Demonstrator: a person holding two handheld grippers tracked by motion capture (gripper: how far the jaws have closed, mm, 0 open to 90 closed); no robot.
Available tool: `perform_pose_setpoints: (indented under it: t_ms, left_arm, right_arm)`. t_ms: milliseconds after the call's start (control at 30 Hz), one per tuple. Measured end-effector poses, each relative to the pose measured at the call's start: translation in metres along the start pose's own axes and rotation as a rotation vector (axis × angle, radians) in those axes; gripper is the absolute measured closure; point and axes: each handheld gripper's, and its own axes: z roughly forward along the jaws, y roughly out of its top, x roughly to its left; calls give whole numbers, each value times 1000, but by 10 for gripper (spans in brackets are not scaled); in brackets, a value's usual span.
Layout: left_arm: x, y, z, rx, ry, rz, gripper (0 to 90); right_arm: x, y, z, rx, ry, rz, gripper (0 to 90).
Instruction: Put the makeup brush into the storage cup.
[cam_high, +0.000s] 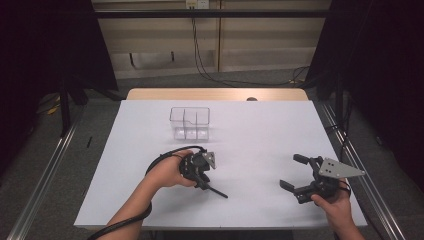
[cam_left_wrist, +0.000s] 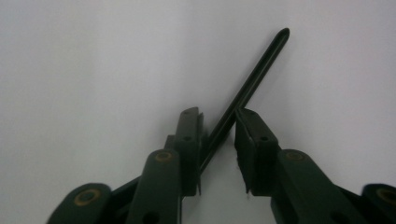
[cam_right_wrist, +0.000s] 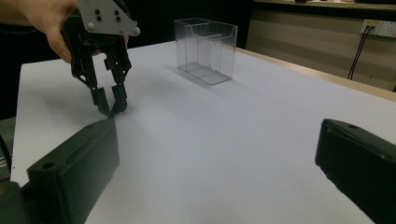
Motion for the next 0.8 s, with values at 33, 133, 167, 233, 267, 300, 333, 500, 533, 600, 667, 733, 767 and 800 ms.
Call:
perform_pose_setpoints:
  t_ms: [33,133,167,233,267,300,333,500,533,600,667,733,767,800]
  left_arm:
    - [1,-2,-1,-3,6,-12,691]
    - [3,-5,-3,0,13,-14,697]
    - [3,-6,-3,-1,16,-17,691]
    - [4,-8,-4,-1,15,-7,682]
    - [4,-8,-4,-2,17,-11,667]
    - [4,-9,-4,-11,16,-18,670]
    - [4,-10,-5,-16,13,-16,669]
    - [5,-13,-6,-14,12,-13,663]
    - [5,-13,-6,-14,12,-13,662]
    - [5,-14,-6,-20,11,-14,662]
    - [5,-14,-6,-18,8,-7,658]
    - [5,-14,-6,-20,2,2,631]
    - [5,-14,-6,-21,-1,11,620]
    - [4,-14,-6,-18,1,14,617]
  right_arm:
    - [0,0,0,-1,-4,1,0]
    - [0,0,-1,-3,-5,3,0]
    - [0,0,-1,-3,-5,2,0]
    - [0,0,-1,-2,-4,1,0]
    - [0,0,-1,-1,-5,0,0]
    - [0,0,-1,-1,-5,0,0]
    - [0,0,-1,0,-6,0,0]
    - [1,0,-1,1,-8,2,0]
    - [1,0,-1,1,-8,2,0]
    - [1,0,-1,3,-10,1,0]
    - [1,0,-2,2,-10,2,0]
    - [1,-1,-2,3,-11,2,0]
    - [1,-1,-2,3,-12,1,0]
    - [1,-1,-2,0,-12,0,0]
